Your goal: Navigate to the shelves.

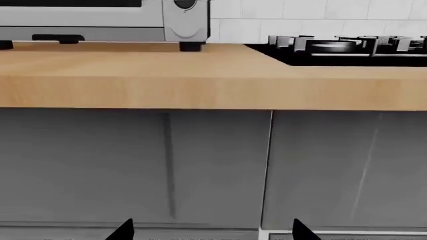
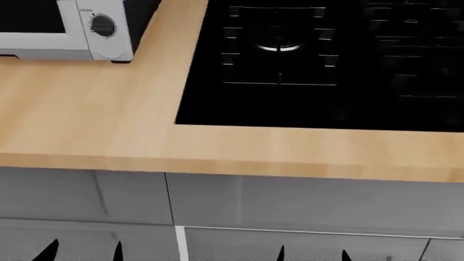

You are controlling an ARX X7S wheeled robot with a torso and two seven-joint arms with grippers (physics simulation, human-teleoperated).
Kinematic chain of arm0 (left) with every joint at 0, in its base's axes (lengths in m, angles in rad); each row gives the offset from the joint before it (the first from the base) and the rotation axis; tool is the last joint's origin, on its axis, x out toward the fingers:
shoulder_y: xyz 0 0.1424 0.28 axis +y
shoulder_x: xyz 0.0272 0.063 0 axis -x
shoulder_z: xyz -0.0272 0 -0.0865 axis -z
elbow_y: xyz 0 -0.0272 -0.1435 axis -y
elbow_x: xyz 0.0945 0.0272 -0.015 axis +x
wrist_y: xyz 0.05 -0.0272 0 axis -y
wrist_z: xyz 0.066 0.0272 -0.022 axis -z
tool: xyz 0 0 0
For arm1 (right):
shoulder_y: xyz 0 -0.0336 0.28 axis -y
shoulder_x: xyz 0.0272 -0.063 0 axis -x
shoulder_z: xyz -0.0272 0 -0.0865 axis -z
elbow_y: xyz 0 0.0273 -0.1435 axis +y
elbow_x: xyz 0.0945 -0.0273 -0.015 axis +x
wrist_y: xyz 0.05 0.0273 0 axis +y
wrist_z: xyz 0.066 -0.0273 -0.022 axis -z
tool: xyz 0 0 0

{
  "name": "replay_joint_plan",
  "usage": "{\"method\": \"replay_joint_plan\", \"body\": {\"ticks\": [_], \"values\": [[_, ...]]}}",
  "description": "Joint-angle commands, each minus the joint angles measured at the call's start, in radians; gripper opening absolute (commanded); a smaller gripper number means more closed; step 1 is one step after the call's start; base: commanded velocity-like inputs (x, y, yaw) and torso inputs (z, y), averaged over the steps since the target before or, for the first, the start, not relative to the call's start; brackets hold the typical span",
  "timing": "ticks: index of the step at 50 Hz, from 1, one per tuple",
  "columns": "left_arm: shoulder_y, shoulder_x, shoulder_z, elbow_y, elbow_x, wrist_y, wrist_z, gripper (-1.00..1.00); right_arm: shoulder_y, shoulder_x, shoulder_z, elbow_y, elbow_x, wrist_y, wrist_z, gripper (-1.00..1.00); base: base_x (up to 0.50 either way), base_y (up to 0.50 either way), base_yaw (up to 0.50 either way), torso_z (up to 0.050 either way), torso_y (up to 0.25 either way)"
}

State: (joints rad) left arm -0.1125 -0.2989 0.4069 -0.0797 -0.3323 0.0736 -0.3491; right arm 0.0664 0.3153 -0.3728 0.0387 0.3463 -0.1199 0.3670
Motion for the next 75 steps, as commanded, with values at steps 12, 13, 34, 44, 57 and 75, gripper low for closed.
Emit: {"method": "replay_joint_plan", "body": {"ticks": [12,13,34,44,57,75], "values": [[-0.004,-0.002,0.005,-0.005,-0.003,0.003,-0.002,1.0,0.004,0.001,-0.005,0.008,0.0,-0.006,0.004,1.0,-0.43,0.02,0.0,0.0,0.0],[-0.005,-0.002,0.006,-0.007,-0.003,0.003,-0.002,1.0,0.004,0.001,-0.005,0.005,0.0,-0.004,0.005,1.0,-0.43,0.01,0.0,0.0,0.0],[-0.007,-0.003,0.008,-0.012,-0.011,0.011,0.0,1.0,0.007,0.003,-0.009,0.01,0.002,-0.006,0.008,1.0,-0.43,0.02,0.0,0.0,0.0],[-0.005,-0.006,0.012,-0.001,-0.012,0.003,-0.006,1.0,0.009,0.004,-0.01,0.012,0.005,-0.002,0.012,1.0,-0.43,0.02,0.0,0.0,0.0],[-0.009,-0.005,0.015,-0.01,-0.012,0.009,-0.006,1.0,0.006,0.009,-0.011,0.007,0.006,-0.004,0.015,1.0,-0.43,0.01,0.0,0.0,0.0],[-0.011,-0.008,0.017,-0.013,-0.017,0.008,-0.009,1.0,0.008,0.008,-0.016,0.008,0.006,-0.004,0.019,1.0,-0.44,0.0,0.0,0.0,0.0]]}}
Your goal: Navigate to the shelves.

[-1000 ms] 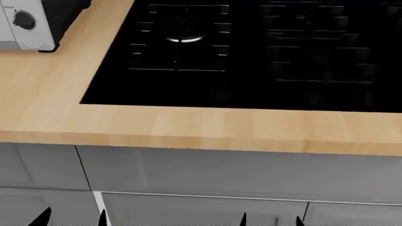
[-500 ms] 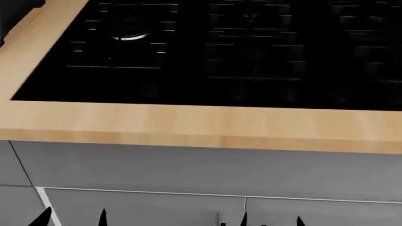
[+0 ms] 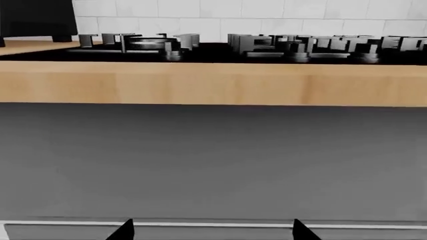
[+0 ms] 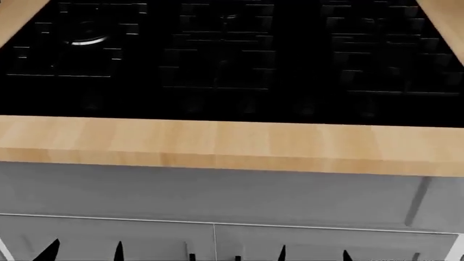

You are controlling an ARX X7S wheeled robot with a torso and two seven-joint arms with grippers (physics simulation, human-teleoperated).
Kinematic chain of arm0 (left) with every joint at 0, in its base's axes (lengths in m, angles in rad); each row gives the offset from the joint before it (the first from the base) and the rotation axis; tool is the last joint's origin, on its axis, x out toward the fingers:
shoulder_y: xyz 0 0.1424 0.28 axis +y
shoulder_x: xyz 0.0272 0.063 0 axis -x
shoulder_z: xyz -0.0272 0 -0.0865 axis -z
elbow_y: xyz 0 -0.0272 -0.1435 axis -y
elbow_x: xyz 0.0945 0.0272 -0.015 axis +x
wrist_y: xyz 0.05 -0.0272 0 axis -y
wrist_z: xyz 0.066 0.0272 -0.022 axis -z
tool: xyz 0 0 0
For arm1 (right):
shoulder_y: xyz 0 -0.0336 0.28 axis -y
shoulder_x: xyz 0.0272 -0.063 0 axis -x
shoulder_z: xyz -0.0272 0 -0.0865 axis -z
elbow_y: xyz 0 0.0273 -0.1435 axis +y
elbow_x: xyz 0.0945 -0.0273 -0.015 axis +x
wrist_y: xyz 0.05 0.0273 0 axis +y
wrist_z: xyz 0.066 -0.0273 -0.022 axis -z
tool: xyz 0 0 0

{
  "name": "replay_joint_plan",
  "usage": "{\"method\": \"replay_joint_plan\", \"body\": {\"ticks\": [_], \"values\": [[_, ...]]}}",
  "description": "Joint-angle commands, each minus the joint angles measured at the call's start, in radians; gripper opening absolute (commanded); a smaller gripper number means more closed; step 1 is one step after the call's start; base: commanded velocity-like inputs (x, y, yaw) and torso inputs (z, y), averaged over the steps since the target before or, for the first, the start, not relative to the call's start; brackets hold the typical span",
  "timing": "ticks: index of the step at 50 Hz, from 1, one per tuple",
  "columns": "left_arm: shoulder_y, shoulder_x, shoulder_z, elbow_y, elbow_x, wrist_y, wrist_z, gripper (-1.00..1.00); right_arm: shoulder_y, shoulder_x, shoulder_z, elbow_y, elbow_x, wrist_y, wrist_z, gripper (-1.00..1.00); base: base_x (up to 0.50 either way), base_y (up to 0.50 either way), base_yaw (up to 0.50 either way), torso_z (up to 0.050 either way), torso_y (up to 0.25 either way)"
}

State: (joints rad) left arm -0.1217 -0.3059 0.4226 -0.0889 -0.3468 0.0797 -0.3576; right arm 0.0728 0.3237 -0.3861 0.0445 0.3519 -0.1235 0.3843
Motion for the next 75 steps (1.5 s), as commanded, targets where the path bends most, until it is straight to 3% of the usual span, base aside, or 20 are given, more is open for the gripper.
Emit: {"method": "replay_joint_plan", "body": {"ticks": [1,75], "values": [[-0.002,-0.001,0.002,-0.004,-0.002,0.002,0.0,1.0,0.001,0.001,-0.003,0.0,0.0,0.0,0.003,1.0,-0.44,0.0,0.0,0.0,0.0],[-0.002,-0.014,0.015,0.002,-0.015,0.007,-0.011,1.0,0.003,0.009,-0.016,0.0,0.012,-0.002,0.014,1.0,-0.44,0.0,0.0,0.0,0.0]]}}
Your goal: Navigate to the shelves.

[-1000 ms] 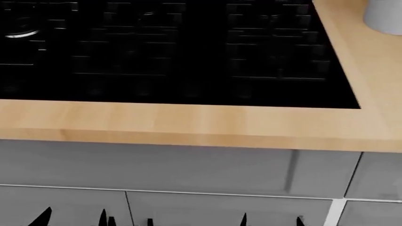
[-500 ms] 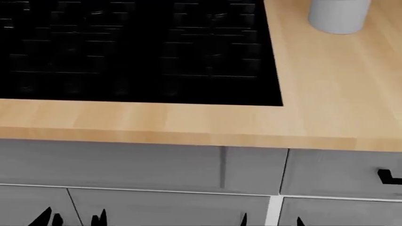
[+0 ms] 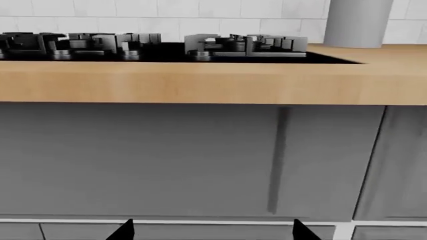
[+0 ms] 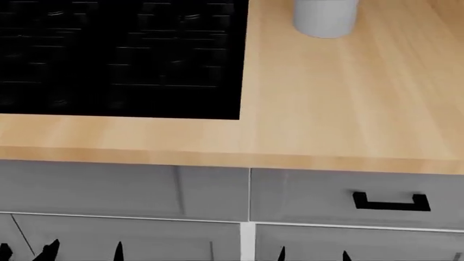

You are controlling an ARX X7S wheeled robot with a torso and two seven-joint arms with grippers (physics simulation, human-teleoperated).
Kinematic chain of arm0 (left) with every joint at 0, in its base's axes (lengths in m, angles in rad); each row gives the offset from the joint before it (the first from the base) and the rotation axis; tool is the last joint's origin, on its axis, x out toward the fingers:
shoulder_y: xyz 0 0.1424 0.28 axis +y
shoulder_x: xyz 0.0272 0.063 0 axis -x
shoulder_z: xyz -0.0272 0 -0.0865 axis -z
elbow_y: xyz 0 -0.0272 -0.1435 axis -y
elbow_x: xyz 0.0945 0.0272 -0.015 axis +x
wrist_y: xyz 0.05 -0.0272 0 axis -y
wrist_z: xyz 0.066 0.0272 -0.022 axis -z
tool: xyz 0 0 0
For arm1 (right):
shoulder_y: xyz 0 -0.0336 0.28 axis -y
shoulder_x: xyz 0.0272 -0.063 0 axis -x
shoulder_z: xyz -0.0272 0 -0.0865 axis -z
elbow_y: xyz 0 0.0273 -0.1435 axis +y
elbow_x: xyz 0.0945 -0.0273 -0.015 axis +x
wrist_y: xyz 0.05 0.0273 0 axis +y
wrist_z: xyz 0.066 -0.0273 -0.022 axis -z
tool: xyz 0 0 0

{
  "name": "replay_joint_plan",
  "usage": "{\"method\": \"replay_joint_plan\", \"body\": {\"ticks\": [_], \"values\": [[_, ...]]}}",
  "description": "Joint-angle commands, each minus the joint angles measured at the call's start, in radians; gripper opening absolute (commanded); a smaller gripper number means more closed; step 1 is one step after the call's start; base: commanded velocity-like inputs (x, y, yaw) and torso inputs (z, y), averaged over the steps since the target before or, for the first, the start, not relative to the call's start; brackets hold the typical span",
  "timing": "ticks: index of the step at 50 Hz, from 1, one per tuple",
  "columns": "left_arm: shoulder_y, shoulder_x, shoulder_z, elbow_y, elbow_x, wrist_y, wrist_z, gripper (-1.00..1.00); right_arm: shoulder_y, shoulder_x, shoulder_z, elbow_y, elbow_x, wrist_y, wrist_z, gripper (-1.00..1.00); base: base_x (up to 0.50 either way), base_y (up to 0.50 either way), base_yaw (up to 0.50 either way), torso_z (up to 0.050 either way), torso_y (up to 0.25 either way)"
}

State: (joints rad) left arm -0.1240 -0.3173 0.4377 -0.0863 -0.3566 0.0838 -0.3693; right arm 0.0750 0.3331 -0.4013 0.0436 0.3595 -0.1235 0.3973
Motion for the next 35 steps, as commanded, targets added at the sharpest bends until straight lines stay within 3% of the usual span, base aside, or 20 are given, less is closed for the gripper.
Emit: {"method": "replay_joint_plan", "body": {"ticks": [1,35], "values": [[0.0,-0.003,0.0,0.001,-0.004,0.001,0.0,1.0,-0.001,0.001,-0.001,-0.004,0.006,0.0,0.001,1.0,-0.45,0.0,0.0,0.0,0.0],[-0.006,-0.006,0.013,-0.007,0.005,0.003,-0.005,1.0,0.003,0.003,-0.007,0.002,0.013,-0.003,0.001,1.0,-0.45,0.0,0.0,0.0,0.0]]}}
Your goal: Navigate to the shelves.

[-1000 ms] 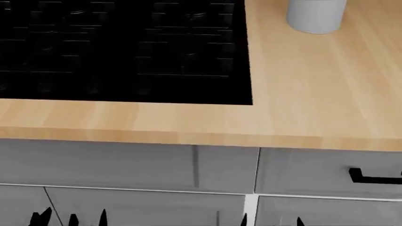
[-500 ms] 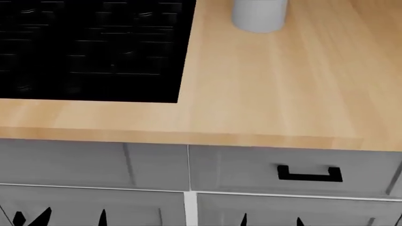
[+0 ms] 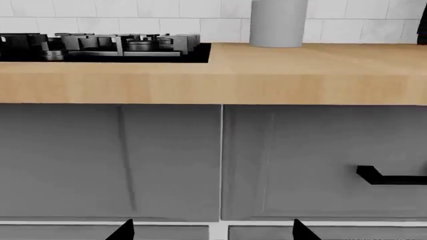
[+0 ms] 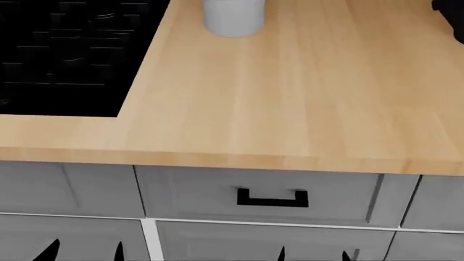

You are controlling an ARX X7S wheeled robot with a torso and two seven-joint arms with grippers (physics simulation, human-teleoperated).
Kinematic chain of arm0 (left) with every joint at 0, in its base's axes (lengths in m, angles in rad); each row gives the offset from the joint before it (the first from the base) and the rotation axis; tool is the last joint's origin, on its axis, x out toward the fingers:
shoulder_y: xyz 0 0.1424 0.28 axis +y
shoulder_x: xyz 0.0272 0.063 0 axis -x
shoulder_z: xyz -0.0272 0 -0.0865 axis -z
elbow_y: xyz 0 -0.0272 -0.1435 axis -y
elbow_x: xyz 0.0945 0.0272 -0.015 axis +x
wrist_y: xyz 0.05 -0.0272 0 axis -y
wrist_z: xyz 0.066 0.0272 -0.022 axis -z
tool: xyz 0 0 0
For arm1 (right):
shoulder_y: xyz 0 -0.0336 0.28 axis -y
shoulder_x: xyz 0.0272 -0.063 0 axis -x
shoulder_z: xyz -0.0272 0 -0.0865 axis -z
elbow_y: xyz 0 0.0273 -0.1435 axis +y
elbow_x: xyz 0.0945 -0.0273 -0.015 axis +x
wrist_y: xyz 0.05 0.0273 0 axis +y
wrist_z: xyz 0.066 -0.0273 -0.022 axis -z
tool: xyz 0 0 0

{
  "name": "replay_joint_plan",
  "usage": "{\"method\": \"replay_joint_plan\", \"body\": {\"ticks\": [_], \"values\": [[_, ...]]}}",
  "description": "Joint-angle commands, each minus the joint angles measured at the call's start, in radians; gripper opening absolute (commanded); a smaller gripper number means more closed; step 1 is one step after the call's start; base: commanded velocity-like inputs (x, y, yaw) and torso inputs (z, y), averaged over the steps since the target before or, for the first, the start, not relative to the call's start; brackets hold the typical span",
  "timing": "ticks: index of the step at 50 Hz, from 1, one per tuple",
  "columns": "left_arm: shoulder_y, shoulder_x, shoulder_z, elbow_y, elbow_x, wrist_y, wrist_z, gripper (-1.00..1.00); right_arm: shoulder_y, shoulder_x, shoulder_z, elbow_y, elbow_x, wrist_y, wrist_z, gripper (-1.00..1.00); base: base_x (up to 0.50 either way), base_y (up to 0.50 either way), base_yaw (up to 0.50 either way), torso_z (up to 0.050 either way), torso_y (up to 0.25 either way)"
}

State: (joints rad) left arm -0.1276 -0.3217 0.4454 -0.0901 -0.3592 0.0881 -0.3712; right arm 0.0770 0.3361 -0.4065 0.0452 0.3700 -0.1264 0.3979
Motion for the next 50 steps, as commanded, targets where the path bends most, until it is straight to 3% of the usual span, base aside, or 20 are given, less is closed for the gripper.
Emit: {"method": "replay_joint_plan", "body": {"ticks": [1,50], "values": [[-0.002,-0.002,0.005,-0.002,0.006,-0.001,-0.003,1.0,0.001,0.001,-0.002,-0.001,0.003,0.001,0.002,1.0,-0.46,0.0,0.0,0.0,0.0],[-0.006,-0.004,0.014,0.0,-0.003,-0.001,-0.011,1.0,0.005,0.008,-0.008,0.003,0.008,-0.002,0.009,1.0,-0.45,0.0,0.0,0.0,0.0]]}}
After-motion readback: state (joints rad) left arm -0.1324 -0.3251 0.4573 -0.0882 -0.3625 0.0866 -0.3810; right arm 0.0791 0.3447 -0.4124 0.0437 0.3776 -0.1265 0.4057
